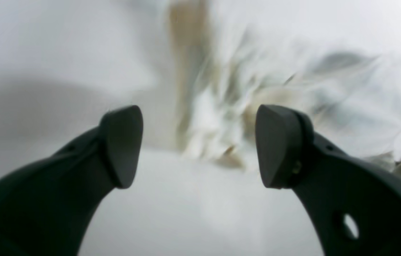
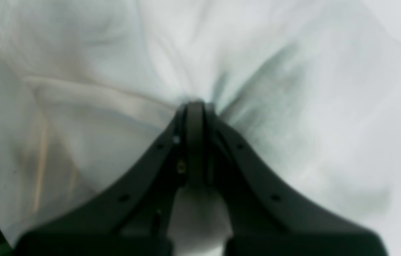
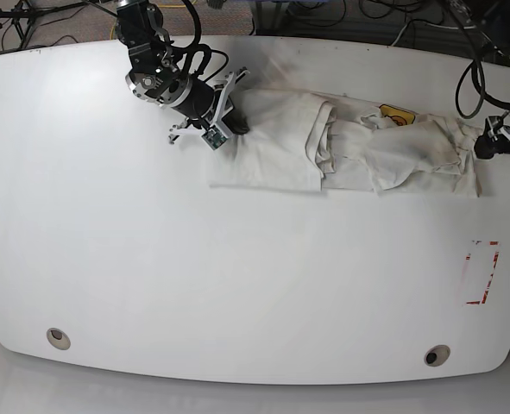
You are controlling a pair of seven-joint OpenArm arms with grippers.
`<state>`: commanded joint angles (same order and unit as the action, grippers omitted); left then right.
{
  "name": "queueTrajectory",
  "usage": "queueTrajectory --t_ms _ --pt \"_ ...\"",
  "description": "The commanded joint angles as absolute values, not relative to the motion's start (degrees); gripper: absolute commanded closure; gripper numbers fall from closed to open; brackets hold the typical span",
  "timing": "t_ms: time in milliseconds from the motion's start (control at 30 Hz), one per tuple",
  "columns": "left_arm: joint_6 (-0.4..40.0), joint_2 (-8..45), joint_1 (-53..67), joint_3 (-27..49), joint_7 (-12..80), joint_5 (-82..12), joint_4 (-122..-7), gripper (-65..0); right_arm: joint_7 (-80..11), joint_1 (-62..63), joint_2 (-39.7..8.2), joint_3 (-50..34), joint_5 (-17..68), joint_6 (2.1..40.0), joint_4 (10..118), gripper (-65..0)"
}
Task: Fold the T-shirt properly
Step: 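Grasp the shirt end with the left gripper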
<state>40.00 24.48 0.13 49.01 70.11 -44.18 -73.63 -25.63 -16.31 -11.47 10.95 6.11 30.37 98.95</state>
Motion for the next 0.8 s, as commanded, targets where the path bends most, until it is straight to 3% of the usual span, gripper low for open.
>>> queueTrajectory --t_ms 800 --pt "40.0 24.22 -3.65 40.75 61.76 -44.09 -60.44 -43.3 -25.63 -16.92 -11.3 10.95 6.11 30.37 99.65 -0.2"
